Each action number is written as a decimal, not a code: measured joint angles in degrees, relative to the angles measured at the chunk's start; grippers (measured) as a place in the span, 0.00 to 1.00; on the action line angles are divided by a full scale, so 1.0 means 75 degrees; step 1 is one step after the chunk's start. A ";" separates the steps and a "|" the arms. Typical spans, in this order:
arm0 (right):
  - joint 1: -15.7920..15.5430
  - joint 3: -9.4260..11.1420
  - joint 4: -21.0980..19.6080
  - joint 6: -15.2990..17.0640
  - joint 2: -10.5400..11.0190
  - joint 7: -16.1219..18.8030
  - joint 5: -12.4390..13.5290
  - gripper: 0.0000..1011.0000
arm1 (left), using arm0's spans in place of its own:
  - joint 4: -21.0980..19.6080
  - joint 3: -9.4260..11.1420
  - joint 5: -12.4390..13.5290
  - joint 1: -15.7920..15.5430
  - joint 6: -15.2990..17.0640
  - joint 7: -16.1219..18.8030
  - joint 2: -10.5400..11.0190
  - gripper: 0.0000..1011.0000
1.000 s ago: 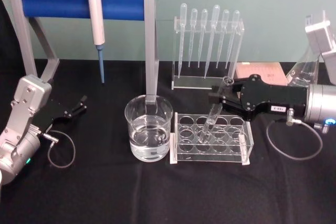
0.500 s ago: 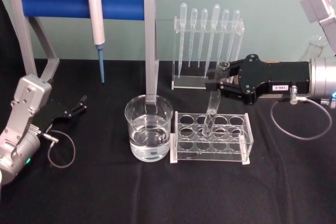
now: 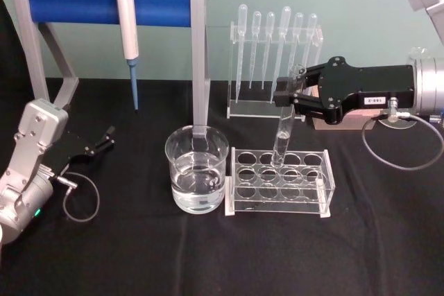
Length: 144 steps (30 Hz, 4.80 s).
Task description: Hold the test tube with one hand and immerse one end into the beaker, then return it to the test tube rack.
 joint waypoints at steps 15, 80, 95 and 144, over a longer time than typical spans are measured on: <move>0.0040 -0.0066 -0.0002 -0.0067 0.0072 -0.0125 0.0189 0.24 | 0.0000 0.0000 0.0000 0.0000 0.0000 0.0000 0.0000 0.99; 0.0031 -0.0043 -0.0002 -0.0058 0.0059 -0.0124 0.0162 0.24 | 0.0000 0.0000 0.0000 0.0000 0.0000 0.0000 0.0000 0.99; 0.0031 -0.0043 -0.0001 -0.0058 0.0059 -0.0124 0.0162 0.24 | 0.0000 0.0000 0.0000 0.0000 0.0000 0.0000 0.0000 0.99; 0.0031 -0.0043 -0.0002 -0.0058 0.0059 -0.0124 0.0162 0.24 | 0.0000 0.0000 0.0000 0.0000 0.0000 0.0000 0.0000 0.99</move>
